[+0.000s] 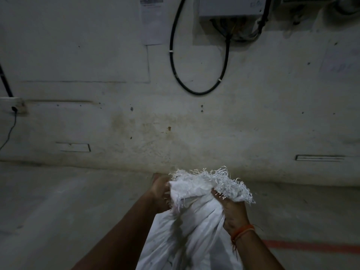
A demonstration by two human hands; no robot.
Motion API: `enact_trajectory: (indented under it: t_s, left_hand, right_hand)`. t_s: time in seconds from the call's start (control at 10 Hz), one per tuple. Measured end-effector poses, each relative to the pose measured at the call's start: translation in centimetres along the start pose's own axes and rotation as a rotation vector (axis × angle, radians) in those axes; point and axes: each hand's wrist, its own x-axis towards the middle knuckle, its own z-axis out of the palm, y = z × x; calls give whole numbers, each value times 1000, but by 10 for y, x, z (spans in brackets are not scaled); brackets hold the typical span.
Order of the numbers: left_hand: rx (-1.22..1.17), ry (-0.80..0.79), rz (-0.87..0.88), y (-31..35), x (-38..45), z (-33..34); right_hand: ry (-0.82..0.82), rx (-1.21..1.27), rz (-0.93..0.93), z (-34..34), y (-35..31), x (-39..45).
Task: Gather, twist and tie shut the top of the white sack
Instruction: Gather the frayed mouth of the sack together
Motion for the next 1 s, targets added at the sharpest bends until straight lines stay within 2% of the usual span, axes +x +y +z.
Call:
enact_trajectory:
  t_s: [0.1, 0.2, 0.3, 0.5, 0.6, 0.7, 0.8, 0.9, 1.0]
  left_hand:
    - [-6, 29, 12, 4, 8, -3]
    - [116, 14, 59, 11, -26, 21]
    - [447, 205, 227, 25, -33, 22]
    - [1248, 716, 532, 60, -39, 21]
    - [1344, 718, 578, 72, -45, 28]
    - [1375, 573, 550, 76, -43, 22]
    - [1129, 290, 625, 75, -25, 12]
    - [357, 5, 551, 64, -22, 26]
    - [-8, 27, 262, 60, -20, 42]
  right_hand:
    - [-20, -14, 6, -3, 1, 0]
    - [-15, -27, 14, -4, -1, 0]
    - [-8, -61, -11, -6, -4, -1]
    - [-23, -198, -29, -9, -5, -1]
    - [-3, -216, -25, -7, -4, 0]
    - [-28, -188, -31, -6, -9, -2]
    - [-90, -126, 3, -1, -14, -6]
    - [-119, -62, 75, 9, -11, -1]
    - [-164, -61, 94, 28, -12, 7]
